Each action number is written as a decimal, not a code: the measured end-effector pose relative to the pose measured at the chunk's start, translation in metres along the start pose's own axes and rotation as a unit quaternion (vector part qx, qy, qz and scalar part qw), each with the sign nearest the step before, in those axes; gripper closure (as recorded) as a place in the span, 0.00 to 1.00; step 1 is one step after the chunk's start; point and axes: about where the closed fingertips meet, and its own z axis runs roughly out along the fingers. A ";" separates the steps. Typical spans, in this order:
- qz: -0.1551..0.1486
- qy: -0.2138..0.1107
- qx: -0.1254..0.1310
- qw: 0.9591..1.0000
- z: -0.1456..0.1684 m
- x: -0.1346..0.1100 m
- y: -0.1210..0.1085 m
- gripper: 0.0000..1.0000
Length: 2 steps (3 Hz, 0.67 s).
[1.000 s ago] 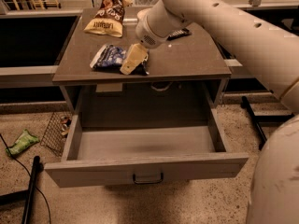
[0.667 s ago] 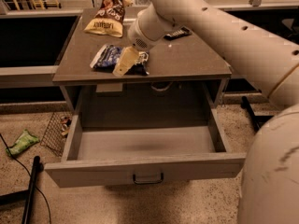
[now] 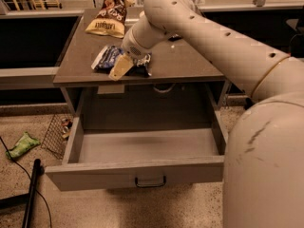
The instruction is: Place blue chip bag into top drawer
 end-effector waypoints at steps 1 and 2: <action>0.008 0.001 -0.014 1.000 0.014 0.006 0.000 0.46; 0.020 -0.008 -0.016 1.000 0.013 0.012 -0.003 0.69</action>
Offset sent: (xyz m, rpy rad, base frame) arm 0.0120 -0.0145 -0.0141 0.0632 0.0531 -0.0257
